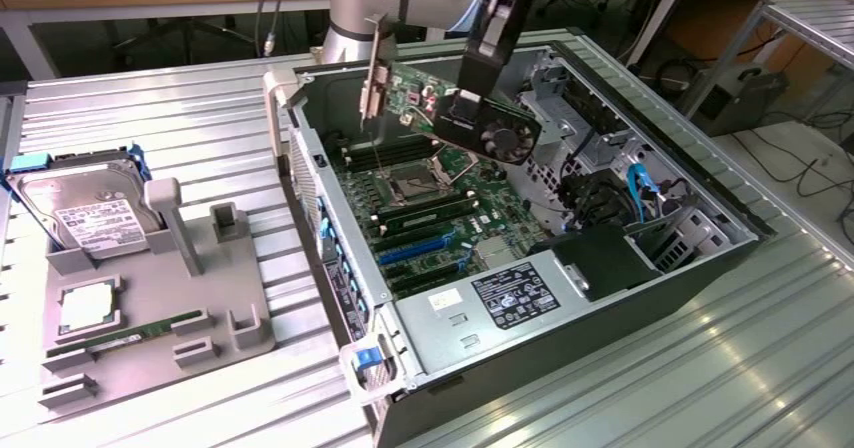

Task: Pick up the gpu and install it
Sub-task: 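Insert the gpu into the slot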

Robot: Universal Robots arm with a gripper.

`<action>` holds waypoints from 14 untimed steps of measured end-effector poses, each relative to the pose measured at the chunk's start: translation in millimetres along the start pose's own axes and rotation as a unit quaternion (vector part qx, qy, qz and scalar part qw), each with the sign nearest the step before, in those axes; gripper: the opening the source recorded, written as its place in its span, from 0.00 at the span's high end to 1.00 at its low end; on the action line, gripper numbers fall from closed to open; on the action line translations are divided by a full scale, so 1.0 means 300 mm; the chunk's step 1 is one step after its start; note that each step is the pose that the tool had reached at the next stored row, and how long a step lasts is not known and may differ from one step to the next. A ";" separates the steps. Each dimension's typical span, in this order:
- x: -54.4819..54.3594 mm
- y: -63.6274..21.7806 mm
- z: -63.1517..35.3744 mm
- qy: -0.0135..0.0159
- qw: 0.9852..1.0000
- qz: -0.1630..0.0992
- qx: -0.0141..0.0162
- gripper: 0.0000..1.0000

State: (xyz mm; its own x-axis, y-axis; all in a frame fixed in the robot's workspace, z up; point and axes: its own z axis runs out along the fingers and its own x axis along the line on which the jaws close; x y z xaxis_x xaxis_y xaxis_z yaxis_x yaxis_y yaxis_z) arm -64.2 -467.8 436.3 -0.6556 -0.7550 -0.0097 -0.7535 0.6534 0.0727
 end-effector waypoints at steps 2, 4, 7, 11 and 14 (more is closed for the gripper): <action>0.000 0.000 0.002 0.002 1.000 -0.020 0.000 0.74; 0.000 0.000 0.005 0.003 0.999 -0.043 0.000 0.74; 0.000 -0.001 0.010 0.006 0.997 -0.083 -0.001 0.74; 0.000 -0.001 0.015 0.009 0.992 -0.125 -0.001 0.74; 0.000 -0.001 0.019 0.012 0.987 -0.160 -0.001 0.74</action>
State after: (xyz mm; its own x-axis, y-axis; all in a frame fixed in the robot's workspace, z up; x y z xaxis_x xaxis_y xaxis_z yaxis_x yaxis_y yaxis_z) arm -64.2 -467.8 430.5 -0.3832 -0.9236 -0.0098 -0.9215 0.3816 0.0724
